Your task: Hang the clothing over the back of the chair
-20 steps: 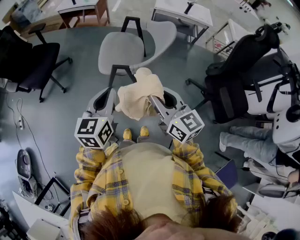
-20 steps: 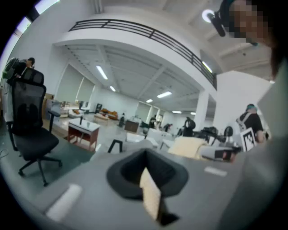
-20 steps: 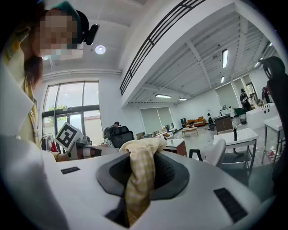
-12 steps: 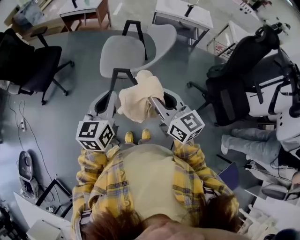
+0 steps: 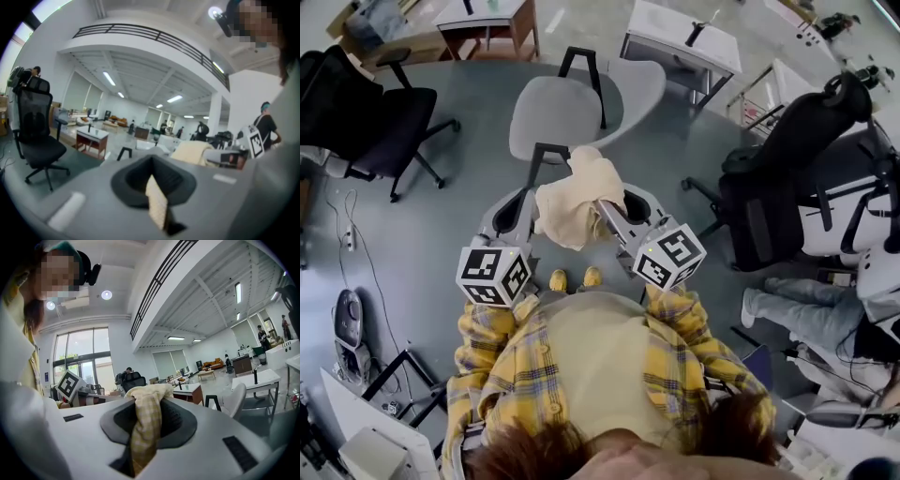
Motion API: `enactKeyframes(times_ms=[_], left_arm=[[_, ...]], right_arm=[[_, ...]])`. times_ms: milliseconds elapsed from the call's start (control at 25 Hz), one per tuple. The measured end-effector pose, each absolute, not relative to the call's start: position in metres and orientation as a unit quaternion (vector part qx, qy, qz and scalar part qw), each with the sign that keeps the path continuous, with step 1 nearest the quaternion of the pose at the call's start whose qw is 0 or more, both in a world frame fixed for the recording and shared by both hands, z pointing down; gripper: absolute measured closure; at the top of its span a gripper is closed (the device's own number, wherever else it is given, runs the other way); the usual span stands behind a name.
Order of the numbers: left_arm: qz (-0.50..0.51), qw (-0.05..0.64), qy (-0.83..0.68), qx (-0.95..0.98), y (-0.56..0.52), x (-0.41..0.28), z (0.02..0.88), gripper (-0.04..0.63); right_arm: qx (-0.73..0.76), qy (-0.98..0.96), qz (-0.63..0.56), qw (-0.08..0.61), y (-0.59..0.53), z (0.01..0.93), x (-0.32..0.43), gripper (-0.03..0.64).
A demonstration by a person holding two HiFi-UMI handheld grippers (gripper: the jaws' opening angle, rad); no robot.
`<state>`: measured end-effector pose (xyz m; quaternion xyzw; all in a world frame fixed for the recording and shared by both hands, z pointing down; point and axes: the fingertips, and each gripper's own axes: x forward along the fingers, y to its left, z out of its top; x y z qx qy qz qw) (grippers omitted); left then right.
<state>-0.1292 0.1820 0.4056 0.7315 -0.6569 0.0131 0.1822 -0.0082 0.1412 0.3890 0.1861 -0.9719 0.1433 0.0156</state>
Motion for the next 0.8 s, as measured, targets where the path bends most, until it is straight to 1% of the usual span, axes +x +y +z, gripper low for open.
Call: enactKeyframes(times_ms=[360,800], left_arm=[[0.008,0.186,-0.681,0.708,0.171,-0.129,0.412,0.591],[0.016,0.174,-0.684,0.708,0.146,-0.102,0.41,0.591]], right_arm=[[0.144,-0.981,0.133,0.012,0.125,0.38,-0.016,0.535],[0.119,-0.987,0.11,0.007,0.101,0.369,-0.007,0.535]])
